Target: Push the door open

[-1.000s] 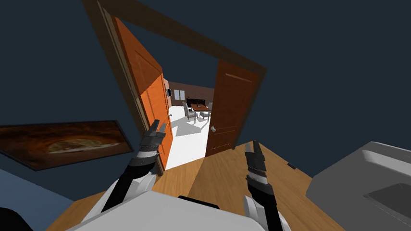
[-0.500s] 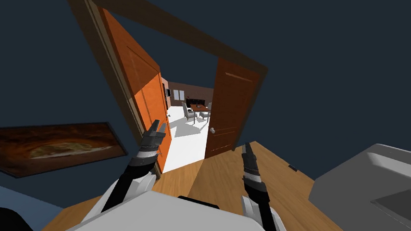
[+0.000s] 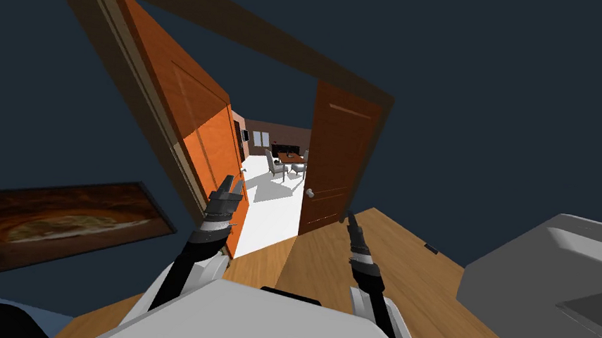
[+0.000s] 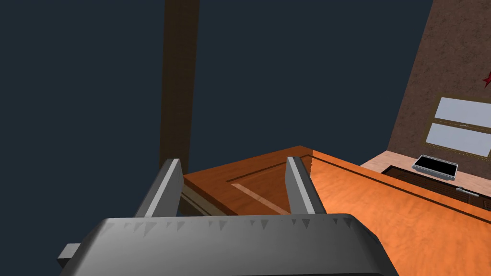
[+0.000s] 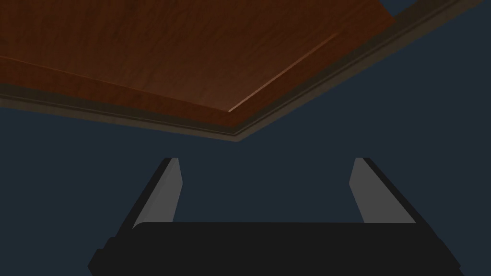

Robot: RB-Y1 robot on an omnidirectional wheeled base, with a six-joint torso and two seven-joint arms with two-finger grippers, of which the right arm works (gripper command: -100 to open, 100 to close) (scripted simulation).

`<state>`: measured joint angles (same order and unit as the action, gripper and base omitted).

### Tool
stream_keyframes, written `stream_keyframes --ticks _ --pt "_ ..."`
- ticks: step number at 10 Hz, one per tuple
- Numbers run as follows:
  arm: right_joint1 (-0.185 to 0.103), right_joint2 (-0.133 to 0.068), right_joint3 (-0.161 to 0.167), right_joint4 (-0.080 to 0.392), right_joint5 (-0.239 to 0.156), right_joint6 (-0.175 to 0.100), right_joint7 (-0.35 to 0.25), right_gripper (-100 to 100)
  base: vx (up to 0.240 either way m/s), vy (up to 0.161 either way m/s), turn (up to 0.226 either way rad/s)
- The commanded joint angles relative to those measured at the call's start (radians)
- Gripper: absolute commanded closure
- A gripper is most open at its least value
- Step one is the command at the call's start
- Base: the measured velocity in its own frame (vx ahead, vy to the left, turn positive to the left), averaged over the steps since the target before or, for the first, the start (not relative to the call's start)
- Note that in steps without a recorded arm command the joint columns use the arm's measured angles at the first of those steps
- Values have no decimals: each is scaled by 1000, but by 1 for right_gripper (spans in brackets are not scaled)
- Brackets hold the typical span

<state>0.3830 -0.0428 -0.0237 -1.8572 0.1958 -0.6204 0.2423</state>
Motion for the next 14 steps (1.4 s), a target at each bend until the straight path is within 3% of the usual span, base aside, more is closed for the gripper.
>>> stream_keyframes --ticks 1,2,3,9,10,14 --pt "-10 0 11 43 26 -10 50 -100 105 -53 -8" --pt "-19 -1 14 72 41 -17 78 -100 109 -28 -4" --pt "-19 -1 14 72 41 -17 81 -100 70 -6 -4" --pt "-72 -8 35 254 131 -57 255 -100 88 -25 -8" --pt "-72 -8 35 254 131 -57 260 -100 80 -16 -1" --pt "-107 -5 49 375 192 -85 381 -100 77 -31 -8"
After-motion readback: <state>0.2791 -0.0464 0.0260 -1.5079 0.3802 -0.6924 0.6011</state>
